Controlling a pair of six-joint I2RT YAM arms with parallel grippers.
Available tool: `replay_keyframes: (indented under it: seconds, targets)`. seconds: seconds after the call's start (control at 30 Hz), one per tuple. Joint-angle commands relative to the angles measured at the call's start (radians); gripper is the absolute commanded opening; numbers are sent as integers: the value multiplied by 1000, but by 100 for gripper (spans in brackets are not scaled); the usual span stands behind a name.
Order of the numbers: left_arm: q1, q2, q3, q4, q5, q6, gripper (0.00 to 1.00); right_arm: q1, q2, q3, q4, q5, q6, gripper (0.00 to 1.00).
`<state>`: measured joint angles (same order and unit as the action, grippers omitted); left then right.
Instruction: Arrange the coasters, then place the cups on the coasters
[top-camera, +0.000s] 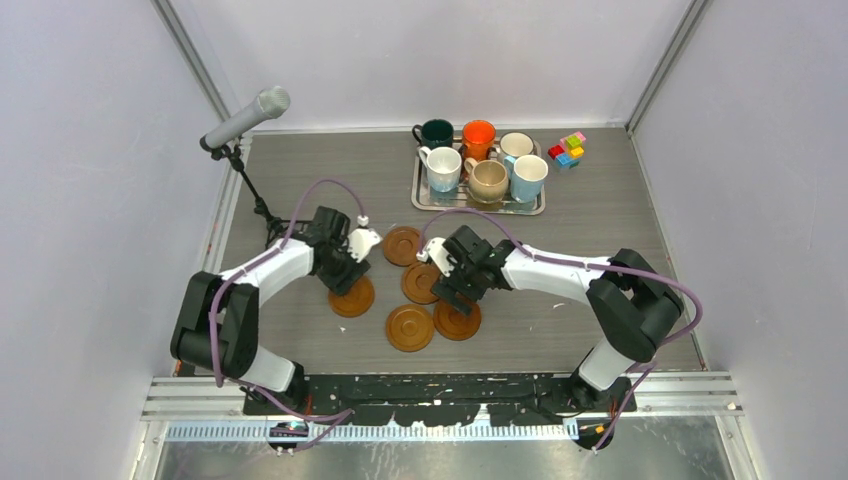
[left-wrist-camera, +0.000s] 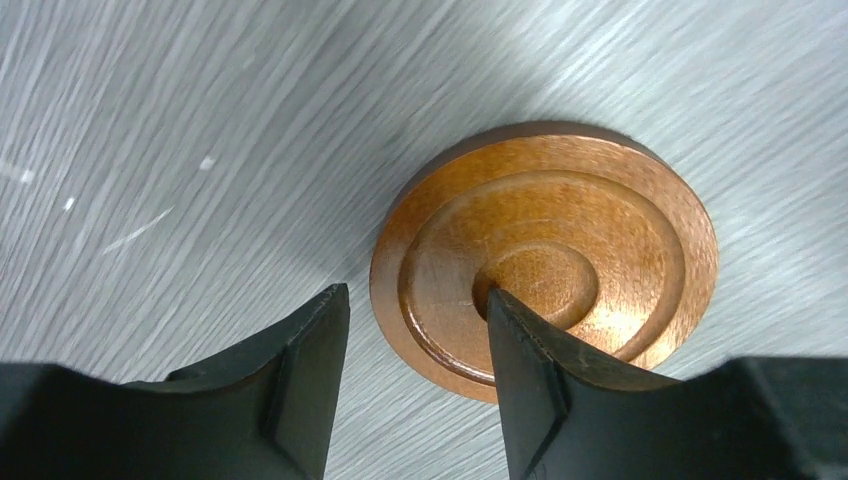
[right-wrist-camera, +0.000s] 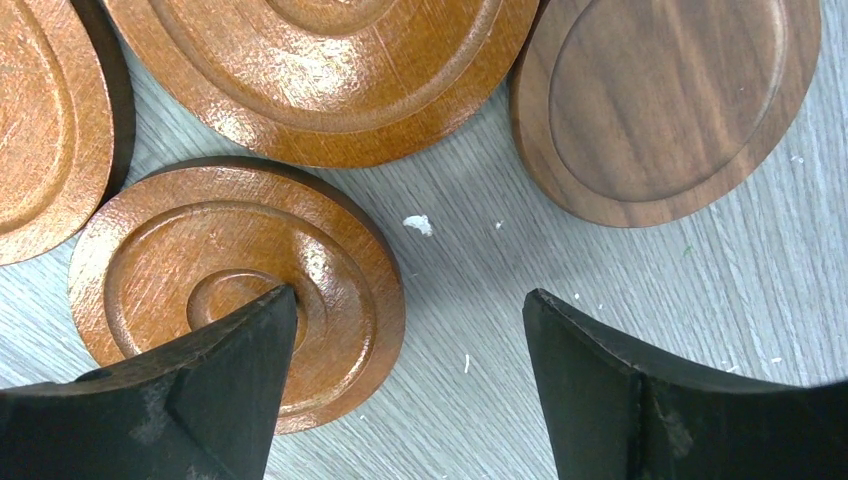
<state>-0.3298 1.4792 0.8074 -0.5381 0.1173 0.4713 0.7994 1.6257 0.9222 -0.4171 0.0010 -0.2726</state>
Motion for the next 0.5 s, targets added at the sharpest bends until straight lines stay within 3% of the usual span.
replay_keyframes:
  seconds: [0.0,0.13,0.47]
  targets:
    - [113,-38,-23,-29,-42,110,54,-24,63,-27,25,262,-56,85]
    - [165,-29,-9,-18,-20,119,51,-49,86,-6,30,289,-47,81]
    - [163,116,136,3,80,1,40,-160,132,51,29,288,-39,72]
